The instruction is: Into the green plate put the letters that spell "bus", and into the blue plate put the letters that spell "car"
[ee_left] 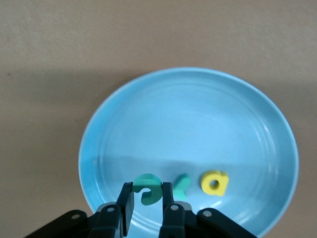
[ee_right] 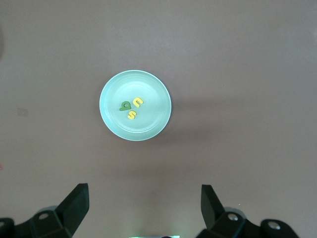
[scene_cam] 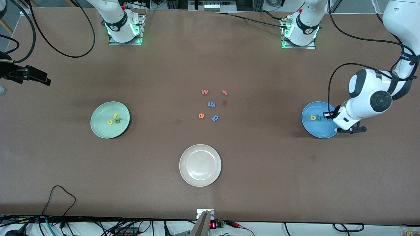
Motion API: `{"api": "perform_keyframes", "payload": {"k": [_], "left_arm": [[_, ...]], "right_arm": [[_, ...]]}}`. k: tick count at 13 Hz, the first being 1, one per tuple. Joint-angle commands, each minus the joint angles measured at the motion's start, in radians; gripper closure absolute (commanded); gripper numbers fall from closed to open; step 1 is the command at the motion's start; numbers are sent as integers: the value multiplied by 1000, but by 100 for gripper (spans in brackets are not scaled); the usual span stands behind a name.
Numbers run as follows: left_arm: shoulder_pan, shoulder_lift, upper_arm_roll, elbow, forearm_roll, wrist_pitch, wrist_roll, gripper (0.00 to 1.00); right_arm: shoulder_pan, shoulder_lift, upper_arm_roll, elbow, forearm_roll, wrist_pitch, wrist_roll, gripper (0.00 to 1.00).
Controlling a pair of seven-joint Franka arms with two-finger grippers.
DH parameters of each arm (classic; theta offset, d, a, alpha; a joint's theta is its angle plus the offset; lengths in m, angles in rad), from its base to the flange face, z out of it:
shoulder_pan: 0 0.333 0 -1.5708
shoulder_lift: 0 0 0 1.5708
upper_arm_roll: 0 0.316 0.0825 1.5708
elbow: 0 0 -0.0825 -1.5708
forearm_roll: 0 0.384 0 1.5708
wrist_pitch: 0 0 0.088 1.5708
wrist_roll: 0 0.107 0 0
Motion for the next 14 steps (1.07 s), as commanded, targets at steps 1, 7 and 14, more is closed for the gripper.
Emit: {"api": "perform_keyframes", "payload": {"k": [1,7,14], "left_arm": [[10,55,-13,48,25,-4,13,59],[7,9,-36,106,25,-16,16,0],[-7,-48,-173,491,8,-352,36,0]], "right_arm": [[0,-2,5,3,-2,-19,11,0],[0,-2,5,-3,-2,-19,11,0],[-3,-2,5,-11,-2,-17,14,0]]}}
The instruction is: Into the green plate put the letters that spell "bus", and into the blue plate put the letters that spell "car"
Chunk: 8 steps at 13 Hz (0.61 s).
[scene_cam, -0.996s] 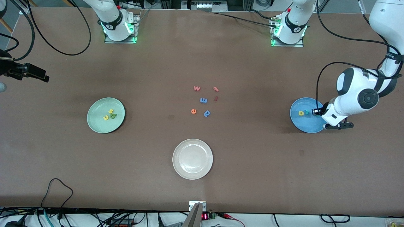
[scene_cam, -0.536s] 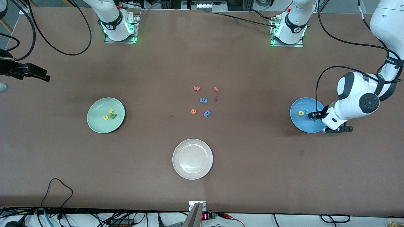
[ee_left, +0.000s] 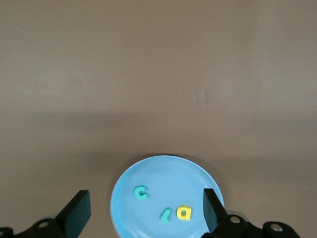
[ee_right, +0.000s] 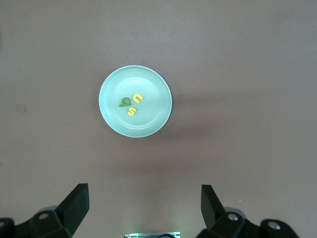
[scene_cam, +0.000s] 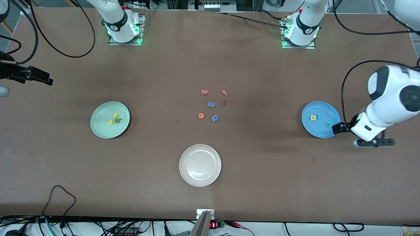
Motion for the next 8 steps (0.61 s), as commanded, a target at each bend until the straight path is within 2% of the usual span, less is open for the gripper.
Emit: {"api": "perform_keyframes", "payload": {"k": [1,3,4,6,7,8], "left_arm": [[-22,14,-16,163,2,-108,57,0],[-54,16,18,234,-62,-127,108,0],[-124,14,109,271,-103,-143,135,0],[-331,-21,364,338,-211,-191,186,0],[-398,-36,456,342,-260,-211,204,0],[-429,-64,508,343,-315,-226,206,0]], "right_arm": [[-6,-9,3,-7,-2,-10,11,0],[-6,-9,3,-7,-2,-10,11,0],[-6,-9,3,-7,-2,-10,11,0],[-6,-9,3,-9,-2,-10,11,0],[-6,-9,2,-7,-2,-8,11,0],[-6,-9,2,-7,-2,-8,11,0]]}}
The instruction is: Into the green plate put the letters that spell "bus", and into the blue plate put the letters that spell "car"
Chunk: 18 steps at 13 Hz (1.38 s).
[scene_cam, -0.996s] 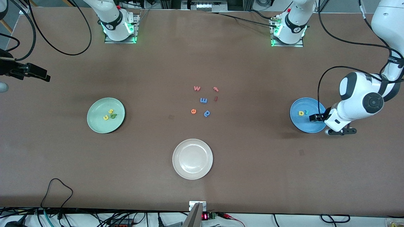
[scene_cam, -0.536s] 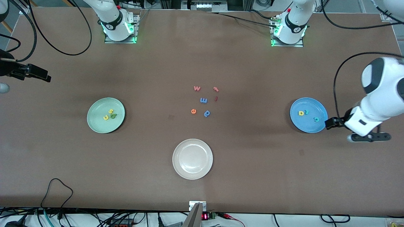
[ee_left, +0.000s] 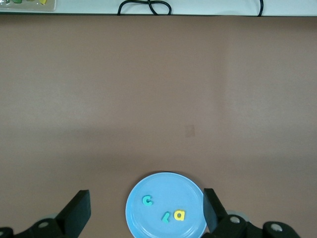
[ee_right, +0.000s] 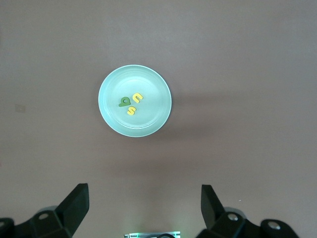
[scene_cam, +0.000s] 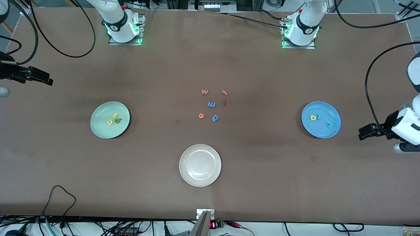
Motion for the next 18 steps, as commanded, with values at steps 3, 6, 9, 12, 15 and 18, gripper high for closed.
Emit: {"api": "perform_keyframes", "payload": {"k": [3,6,9,12,15,18], "left_arm": [[-239,-114,285,23,-126,-146,43,0],[-260,-161,320,1,-181,-230,44,0],[-253,-269,317,-152,-195,-200,44,0],[-259,-358,301,-291,-186,-137,44,0],[-253,-389,300,-312,-186,-152,44,0],[-252,-394,300,-309,-186,-212,44,0]], "right_arm": [[-5,-7,3,-6,-2,-1,9,0],[-5,-7,1,-6,-3,0,9,0],[-7,-4,1,-3,-3,3,7,0],[-1,2,3,3,-38,9,9,0],[-1,3,3,3,-40,15,9,0],[1,5,3,5,-40,17,9,0]]}}
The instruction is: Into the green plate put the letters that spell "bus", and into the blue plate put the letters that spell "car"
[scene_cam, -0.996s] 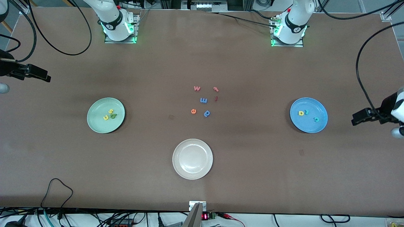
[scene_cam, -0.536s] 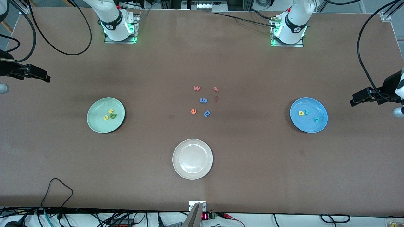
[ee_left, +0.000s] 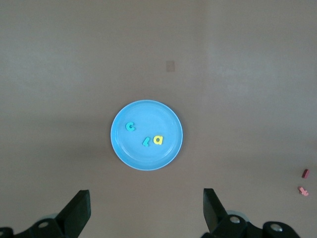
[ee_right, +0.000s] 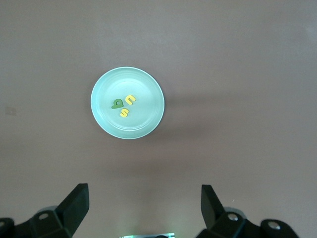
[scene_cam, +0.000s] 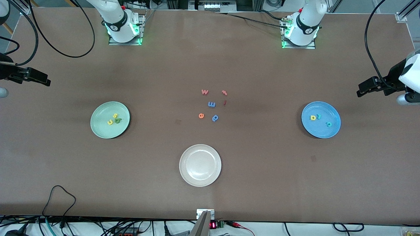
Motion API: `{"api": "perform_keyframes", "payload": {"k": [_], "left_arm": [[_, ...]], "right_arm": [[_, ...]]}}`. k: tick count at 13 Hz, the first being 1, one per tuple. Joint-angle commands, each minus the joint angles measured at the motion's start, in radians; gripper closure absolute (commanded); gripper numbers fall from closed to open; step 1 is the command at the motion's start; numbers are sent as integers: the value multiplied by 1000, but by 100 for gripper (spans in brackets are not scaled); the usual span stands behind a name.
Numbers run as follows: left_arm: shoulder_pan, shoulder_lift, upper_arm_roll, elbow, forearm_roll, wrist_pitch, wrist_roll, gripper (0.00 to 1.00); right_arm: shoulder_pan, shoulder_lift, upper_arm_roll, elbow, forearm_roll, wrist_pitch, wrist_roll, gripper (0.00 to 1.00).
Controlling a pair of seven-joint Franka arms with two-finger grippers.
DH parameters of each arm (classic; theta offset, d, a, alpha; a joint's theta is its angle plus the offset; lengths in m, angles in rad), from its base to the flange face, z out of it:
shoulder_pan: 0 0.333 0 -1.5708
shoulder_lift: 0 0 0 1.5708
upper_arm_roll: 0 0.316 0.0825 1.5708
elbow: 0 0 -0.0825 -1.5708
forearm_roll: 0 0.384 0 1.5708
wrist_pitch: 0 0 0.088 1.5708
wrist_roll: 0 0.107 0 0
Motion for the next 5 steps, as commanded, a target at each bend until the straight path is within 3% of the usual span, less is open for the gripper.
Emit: {"api": "perform_keyframes", "payload": {"k": [1,5], "left_arm": [[3,-30,3,-29,-15,-37,24,0],[3,-38,1,-29,-6,-45,24,0]], "right_arm": [[1,9,6,8,-13,7,5,0],[-1,13,6,8,-12,7,-1,0]]}}
